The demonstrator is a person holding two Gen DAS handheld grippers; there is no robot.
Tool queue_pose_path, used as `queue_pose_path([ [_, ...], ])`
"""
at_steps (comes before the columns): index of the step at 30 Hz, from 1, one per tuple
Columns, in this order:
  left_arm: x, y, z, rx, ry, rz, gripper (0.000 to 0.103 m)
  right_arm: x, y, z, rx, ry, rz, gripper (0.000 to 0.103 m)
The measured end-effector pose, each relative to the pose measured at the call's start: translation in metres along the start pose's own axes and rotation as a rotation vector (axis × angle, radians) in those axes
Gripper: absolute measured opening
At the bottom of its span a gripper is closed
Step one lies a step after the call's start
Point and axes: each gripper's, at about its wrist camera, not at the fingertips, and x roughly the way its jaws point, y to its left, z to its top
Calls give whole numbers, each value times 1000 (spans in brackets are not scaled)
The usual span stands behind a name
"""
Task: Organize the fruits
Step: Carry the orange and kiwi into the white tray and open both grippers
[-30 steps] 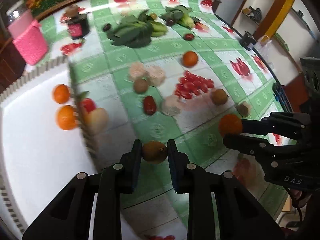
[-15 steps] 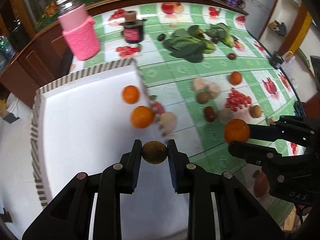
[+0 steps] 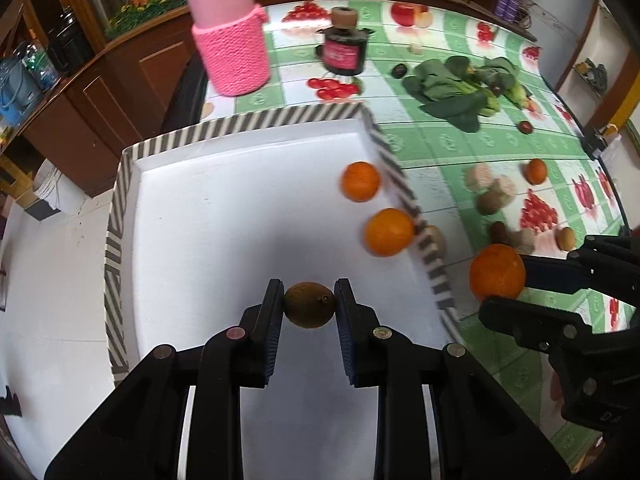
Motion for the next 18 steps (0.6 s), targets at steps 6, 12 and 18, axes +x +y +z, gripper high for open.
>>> queue_pose_path([
  [6, 20, 22, 6, -53, 18, 42, 23, 23, 11, 13, -28, 34, 31, 31],
  [12, 36, 42, 14, -112, 31, 63, 23, 47, 17, 23, -40, 67, 56, 31],
  [18, 44, 51, 18, -129, 35, 81, 23, 69, 23, 32, -58, 97, 66, 31],
])
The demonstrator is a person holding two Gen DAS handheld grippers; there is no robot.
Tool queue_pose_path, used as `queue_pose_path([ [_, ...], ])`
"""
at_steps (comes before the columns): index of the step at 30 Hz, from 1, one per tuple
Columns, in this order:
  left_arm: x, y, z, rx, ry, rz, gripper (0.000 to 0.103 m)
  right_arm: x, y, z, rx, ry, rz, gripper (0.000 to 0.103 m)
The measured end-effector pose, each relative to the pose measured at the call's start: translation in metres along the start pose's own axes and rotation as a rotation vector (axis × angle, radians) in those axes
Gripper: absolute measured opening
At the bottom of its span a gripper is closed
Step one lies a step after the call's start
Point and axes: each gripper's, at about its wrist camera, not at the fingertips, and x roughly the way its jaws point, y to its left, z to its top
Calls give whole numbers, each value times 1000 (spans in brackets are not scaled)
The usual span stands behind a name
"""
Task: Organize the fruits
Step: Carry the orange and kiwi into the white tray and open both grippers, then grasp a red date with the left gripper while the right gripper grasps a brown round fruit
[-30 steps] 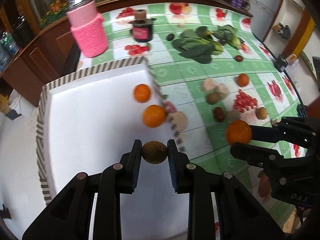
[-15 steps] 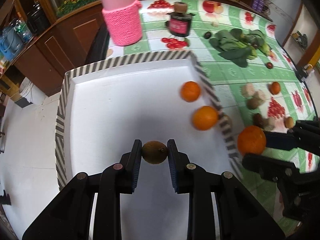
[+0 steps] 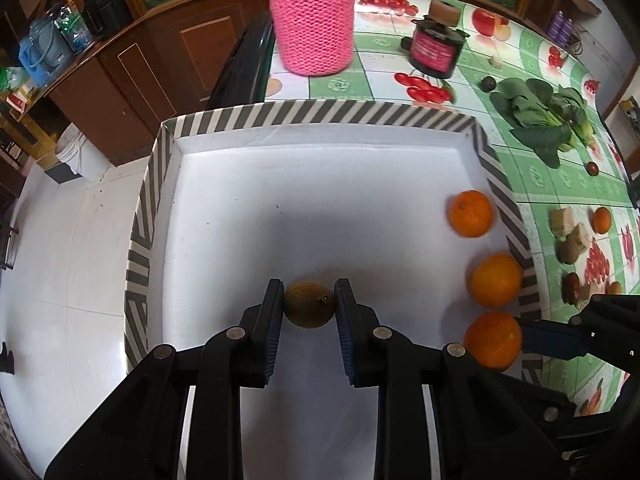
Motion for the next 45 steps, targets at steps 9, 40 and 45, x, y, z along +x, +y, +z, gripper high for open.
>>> queue_pose_path([
  [9, 3, 5, 6, -8, -15, 23, 23, 22, 5, 10, -29, 18, -30, 33],
  [40, -52, -44, -12, 40, -82, -31, 66, -67, -30, -39, 84, -105, -107, 47],
  [45, -60, -74, -19, 93, -82, -75, 66, -84, -55, -68, 149, -107, -150, 48],
])
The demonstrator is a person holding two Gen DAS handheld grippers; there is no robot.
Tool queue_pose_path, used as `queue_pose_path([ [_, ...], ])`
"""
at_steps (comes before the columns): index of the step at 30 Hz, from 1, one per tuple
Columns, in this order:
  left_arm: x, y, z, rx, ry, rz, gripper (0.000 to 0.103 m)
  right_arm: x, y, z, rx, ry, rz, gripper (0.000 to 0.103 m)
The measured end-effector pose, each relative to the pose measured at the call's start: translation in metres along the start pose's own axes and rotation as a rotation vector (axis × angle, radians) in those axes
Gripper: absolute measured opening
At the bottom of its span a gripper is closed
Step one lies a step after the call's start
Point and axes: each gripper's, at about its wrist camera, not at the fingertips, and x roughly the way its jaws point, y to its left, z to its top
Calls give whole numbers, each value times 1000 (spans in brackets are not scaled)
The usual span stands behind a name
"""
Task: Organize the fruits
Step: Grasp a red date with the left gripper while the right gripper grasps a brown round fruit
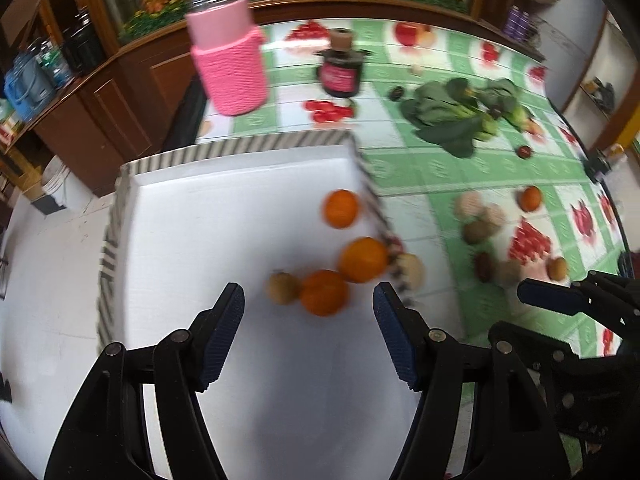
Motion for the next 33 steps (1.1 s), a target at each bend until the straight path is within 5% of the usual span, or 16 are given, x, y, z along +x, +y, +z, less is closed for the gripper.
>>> queue_pose_path([
  [10, 2, -62, -7, 94, 21, -84, 66, -24, -68, -49, 149, 7, -82, 48],
  [23, 28, -109, 4, 204, 54, -186, 66, -29, -108, -65, 209, 5, -84, 48],
  [33, 52, -117, 12, 202, 96, -164, 66, -40, -132, -69, 241, -5, -101, 49],
])
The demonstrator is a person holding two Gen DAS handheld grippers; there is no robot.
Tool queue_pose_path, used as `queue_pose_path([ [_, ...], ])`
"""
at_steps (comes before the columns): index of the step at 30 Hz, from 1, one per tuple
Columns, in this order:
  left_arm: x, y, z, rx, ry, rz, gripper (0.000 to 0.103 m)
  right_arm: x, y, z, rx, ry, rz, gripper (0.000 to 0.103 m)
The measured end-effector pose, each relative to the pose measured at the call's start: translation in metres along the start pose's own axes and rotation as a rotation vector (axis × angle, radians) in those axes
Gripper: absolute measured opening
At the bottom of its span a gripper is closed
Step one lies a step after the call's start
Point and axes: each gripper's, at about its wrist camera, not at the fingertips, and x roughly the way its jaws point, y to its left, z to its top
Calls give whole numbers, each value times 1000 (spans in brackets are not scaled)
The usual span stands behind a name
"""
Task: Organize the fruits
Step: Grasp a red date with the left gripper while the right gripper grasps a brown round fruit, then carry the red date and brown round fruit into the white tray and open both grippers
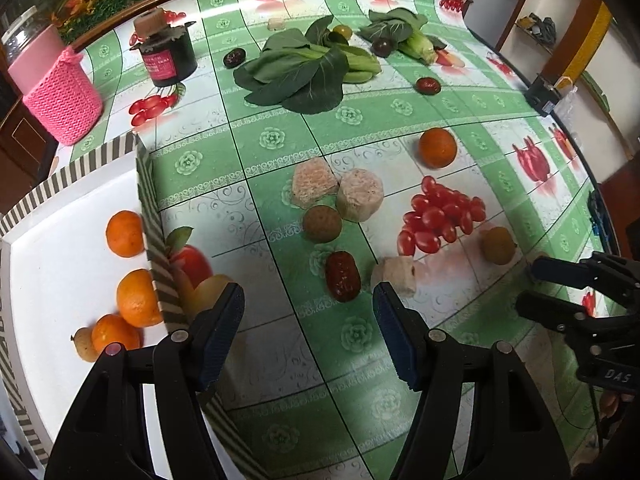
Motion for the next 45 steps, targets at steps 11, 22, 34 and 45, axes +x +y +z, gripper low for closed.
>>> queue_pose_path([
  [11, 14, -2, 4, 13, 29, -14, 54, 4, -3, 6, -2, -10, 1, 49],
  [22, 11, 1, 5, 17, 3, -19, 17, 28, -1, 23, -46, -6, -32, 37],
  [34, -12, 14, -3, -39, -8, -74, 16, 8, 11, 19, -47, -38, 0, 26],
  [45, -48, 42, -18, -69, -72, 23, 16, -10, 61, 27, -106, -61, 87, 26],
])
